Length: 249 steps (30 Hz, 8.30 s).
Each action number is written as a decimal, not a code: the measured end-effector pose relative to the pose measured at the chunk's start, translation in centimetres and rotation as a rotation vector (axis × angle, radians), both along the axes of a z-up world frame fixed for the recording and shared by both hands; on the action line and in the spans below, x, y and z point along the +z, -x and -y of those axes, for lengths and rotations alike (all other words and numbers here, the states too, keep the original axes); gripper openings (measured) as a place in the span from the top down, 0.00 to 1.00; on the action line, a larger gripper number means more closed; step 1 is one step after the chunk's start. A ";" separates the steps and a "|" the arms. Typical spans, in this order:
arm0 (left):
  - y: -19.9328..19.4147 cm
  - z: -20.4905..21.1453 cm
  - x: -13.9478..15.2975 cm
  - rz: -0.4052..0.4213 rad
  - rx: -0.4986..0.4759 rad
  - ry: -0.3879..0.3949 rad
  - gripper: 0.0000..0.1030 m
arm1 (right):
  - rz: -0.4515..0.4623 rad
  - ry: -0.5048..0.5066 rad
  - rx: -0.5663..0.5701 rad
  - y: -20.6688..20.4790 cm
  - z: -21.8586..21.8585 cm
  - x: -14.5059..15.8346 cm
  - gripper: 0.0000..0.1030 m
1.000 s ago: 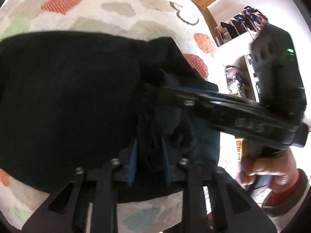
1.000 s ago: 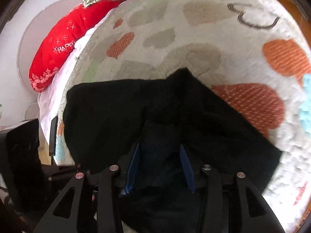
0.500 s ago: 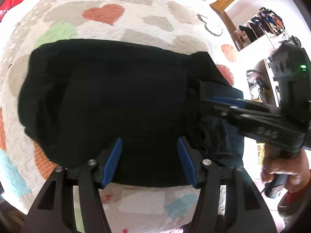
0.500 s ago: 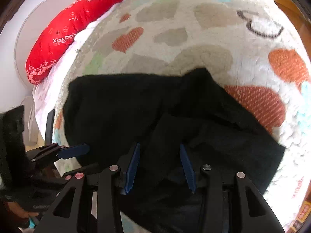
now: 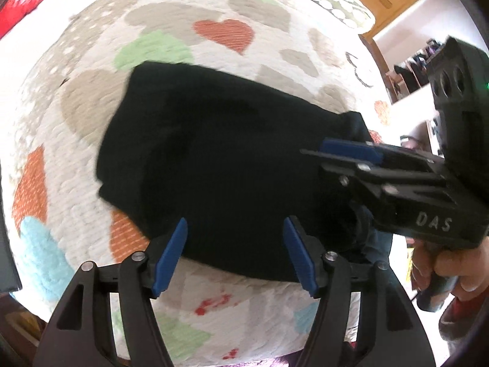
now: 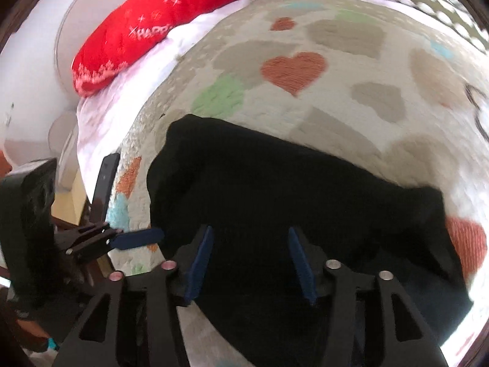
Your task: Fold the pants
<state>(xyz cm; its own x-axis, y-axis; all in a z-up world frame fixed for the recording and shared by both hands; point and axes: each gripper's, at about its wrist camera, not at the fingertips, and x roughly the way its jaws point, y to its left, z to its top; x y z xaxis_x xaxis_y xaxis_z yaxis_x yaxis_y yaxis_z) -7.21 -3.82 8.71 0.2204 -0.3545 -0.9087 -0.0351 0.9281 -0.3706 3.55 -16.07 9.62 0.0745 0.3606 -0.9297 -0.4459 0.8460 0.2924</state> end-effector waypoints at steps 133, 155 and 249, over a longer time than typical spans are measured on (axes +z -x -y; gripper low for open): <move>-4.5 16.2 2.3 0.098 -0.354 -0.137 0.24 | 0.004 -0.091 -0.508 6.5 20.5 5.3 0.67; -4.0 16.2 0.0 0.048 -0.334 -0.131 0.21 | -0.056 -0.070 -0.563 0.6 21.1 -0.9 0.70; -11.9 7.9 3.8 0.134 -0.262 0.116 0.66 | -0.017 -0.473 -0.536 0.5 17.4 1.7 0.62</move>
